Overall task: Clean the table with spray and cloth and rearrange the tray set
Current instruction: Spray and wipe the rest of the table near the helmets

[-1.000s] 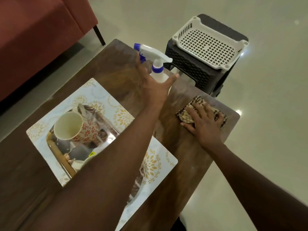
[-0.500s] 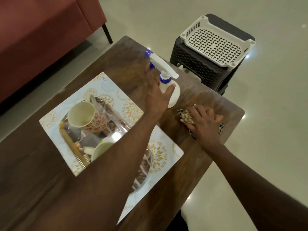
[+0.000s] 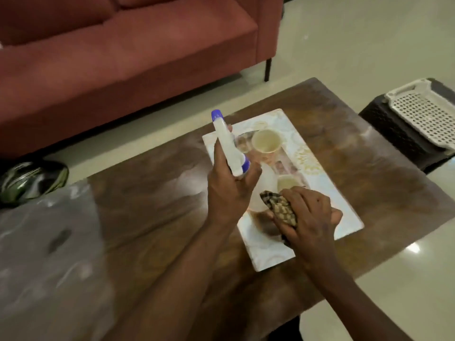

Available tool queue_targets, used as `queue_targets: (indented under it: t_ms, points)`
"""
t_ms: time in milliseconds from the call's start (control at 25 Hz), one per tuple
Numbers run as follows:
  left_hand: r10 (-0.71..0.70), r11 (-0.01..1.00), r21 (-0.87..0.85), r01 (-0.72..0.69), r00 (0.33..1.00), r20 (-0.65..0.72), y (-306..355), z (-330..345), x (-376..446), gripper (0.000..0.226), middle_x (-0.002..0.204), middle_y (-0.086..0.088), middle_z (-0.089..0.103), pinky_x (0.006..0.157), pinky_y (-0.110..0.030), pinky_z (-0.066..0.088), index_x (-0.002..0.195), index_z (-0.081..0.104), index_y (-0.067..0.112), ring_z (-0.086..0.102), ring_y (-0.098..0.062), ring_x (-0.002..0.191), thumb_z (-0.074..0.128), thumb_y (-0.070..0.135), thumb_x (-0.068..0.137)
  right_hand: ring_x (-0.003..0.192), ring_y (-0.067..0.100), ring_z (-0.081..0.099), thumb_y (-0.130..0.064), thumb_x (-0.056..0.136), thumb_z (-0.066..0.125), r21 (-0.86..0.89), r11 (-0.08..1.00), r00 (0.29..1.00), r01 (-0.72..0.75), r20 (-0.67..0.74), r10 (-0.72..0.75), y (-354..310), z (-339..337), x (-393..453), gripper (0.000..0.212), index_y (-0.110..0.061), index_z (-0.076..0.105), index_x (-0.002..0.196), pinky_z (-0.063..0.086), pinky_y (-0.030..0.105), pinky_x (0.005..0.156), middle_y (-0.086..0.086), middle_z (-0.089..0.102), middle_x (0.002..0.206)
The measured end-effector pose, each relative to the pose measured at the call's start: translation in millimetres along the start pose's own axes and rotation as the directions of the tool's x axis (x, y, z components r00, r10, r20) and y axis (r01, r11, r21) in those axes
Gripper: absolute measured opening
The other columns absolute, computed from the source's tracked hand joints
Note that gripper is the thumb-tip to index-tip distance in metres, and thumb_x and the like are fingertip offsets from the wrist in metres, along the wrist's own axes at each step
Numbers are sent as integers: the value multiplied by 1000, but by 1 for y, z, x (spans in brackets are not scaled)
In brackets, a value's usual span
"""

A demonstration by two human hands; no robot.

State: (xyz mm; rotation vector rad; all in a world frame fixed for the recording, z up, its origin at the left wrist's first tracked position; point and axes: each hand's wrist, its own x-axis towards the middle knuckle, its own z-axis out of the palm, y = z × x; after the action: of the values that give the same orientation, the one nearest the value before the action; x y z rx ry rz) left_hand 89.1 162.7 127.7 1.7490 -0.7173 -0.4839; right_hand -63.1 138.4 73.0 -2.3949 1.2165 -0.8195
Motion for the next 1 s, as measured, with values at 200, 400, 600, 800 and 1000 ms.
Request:
queue_targets:
  t_ms: [200,400,600,800,1000]
  points:
    - [-50,998,28,58,973,-226,-37,-187,-46,51,86,13,55,67,-2,42,121,40,34,58,13,77,71,10,87,104,26,46,-51,81,51,97,984,979,149,125,-160,-158,67,-42,43,-30,47,117,37,48,78,-2,54,118]
    - [-148,982,45,185,890,-431,-102,-365,-112,45,85,-4,69,73,-20,52,120,51,34,69,-10,77,63,25,78,100,22,42,-49,79,47,148,905,878,398,225,-423,-297,137,-104,42,-31,49,116,28,39,75,-5,52,117]
    - [-273,939,79,334,867,-418,-146,-467,-161,32,78,8,63,70,-24,53,105,59,33,64,-7,70,62,16,79,102,24,41,-45,75,49,113,830,750,547,374,-545,-374,202,-165,45,-30,51,118,25,39,74,-2,55,116]
    - [-585,768,82,636,748,-314,-191,-505,-197,11,59,2,69,66,-30,52,83,61,30,71,-14,55,68,26,90,105,27,46,-39,72,71,-23,834,698,551,561,-446,-364,264,-194,48,-31,54,116,29,42,76,-2,55,116]
    - [-792,591,73,803,595,-137,-210,-504,-183,17,49,-4,63,57,-23,51,90,62,11,72,-20,52,62,27,93,132,26,33,-55,82,35,-27,806,574,591,716,-396,-323,287,-210,51,-38,50,128,20,62,98,-2,47,141]
